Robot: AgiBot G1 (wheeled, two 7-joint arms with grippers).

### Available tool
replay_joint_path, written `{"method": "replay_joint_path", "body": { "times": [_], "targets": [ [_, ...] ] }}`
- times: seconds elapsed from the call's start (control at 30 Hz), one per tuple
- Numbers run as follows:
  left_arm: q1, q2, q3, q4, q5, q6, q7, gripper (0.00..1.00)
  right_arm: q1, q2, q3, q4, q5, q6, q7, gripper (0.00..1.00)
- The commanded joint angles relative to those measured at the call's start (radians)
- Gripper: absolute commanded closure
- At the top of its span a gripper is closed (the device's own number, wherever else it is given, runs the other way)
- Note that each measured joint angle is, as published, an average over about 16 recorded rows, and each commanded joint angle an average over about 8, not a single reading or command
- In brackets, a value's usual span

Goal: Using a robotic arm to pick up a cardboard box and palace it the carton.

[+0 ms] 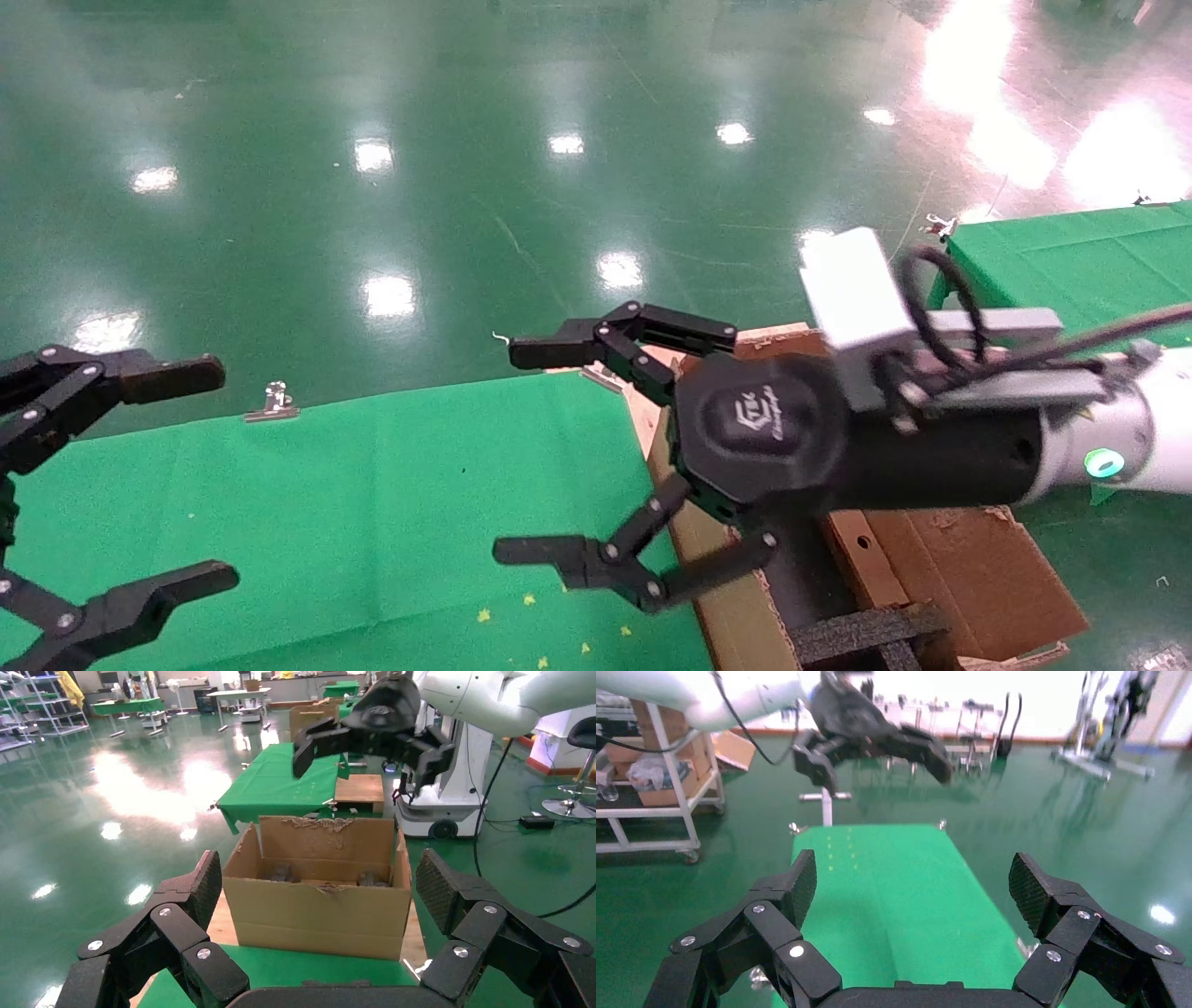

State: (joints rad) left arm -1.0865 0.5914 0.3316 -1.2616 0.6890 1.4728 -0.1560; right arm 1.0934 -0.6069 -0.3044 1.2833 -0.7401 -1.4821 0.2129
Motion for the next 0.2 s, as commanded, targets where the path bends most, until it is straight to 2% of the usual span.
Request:
{"method": "replay_joint_path", "body": {
  "times": [0.03, 0.2],
  "targets": [
    [0.0, 0.0, 0.0, 0.0, 0.0, 0.0, 0.0, 0.0, -0.03, -0.006, 0.041, 0.001, 0.015, -0.02, -0.034, 0.0],
    [0.0, 0.0, 0.0, 0.0, 0.0, 0.0, 0.0, 0.0, -0.049, -0.01, 0.068, 0.001, 0.025, -0.033, -0.048, 0.0]
  ]
}}
